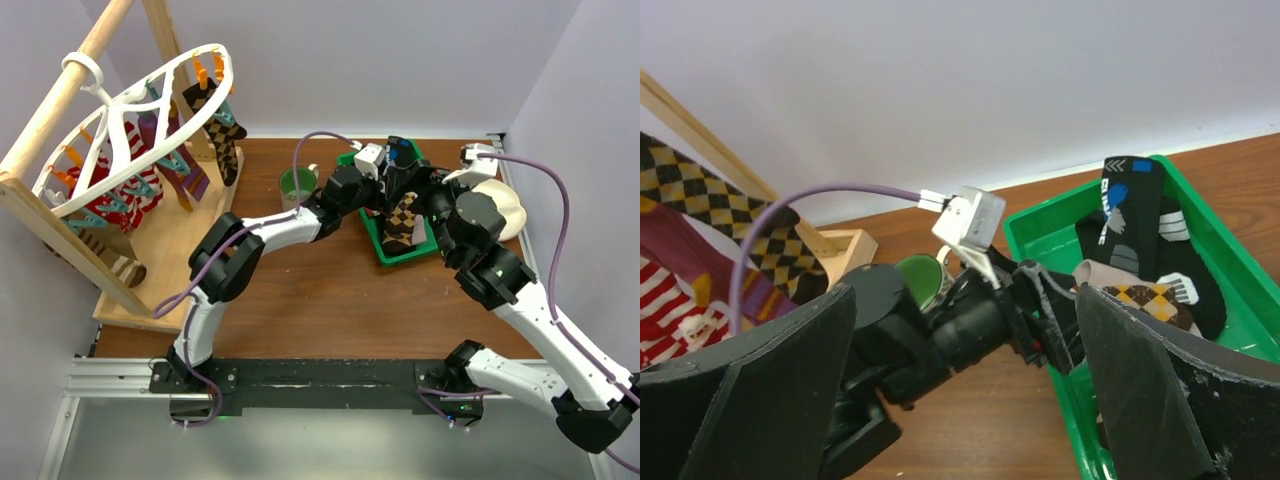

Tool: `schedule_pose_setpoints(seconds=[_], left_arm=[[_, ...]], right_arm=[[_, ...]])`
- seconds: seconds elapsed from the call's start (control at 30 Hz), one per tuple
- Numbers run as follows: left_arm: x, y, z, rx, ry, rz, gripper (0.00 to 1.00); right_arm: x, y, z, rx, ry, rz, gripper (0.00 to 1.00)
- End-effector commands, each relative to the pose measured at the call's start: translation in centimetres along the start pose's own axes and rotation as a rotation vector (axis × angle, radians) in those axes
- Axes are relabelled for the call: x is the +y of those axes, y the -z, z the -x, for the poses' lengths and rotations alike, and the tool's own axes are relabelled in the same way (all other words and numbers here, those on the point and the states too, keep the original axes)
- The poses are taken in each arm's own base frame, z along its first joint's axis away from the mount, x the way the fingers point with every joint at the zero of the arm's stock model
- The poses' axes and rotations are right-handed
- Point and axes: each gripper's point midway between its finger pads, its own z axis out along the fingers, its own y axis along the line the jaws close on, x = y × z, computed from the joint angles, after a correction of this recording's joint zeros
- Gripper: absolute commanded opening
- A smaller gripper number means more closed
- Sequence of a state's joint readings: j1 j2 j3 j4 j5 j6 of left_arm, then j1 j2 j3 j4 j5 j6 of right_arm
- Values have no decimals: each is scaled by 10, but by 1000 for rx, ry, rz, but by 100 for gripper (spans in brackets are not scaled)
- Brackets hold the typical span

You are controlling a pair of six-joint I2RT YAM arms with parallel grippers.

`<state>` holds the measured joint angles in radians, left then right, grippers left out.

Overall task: Remove the socks clipped to the hanger
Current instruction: Place the sock in the bin, then remove the sock from the hanger.

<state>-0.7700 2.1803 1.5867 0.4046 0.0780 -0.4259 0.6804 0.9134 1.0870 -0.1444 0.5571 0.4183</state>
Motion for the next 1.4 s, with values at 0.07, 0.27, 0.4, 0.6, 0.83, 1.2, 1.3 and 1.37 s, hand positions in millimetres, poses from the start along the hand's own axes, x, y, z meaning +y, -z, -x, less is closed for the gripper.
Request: schedule_pose_setpoints(seconds=[0.07, 0.27, 0.4, 0.6, 0.83, 1.2, 1.3, 1.37], left_arm=[[-36, 58, 62, -158, -5, -76, 76], [-14, 120, 20, -99, 78, 17, 75], [6, 167, 3, -83, 158, 138, 74], [48, 237, -33, -53, 248, 366, 74], [65, 292, -44, -56, 247, 471, 73], [72, 356, -45, -60, 289, 564, 73], [72, 368, -44, -62, 311, 577, 73], [78, 379, -43, -82, 328, 625, 72]], right_arm=[[40, -18, 2, 34, -15, 129, 97], [96, -52, -21, 118, -19, 338, 96], [131, -79, -29, 107, 3, 515, 95], [193, -116, -50, 85, 41, 792, 93], [246, -166, -92, 102, 110, 1026, 92], [275, -236, -147, 59, 94, 1111, 96], [274, -247, -149, 11, 60, 1082, 98], [270, -255, -159, 2, 35, 1059, 97]])
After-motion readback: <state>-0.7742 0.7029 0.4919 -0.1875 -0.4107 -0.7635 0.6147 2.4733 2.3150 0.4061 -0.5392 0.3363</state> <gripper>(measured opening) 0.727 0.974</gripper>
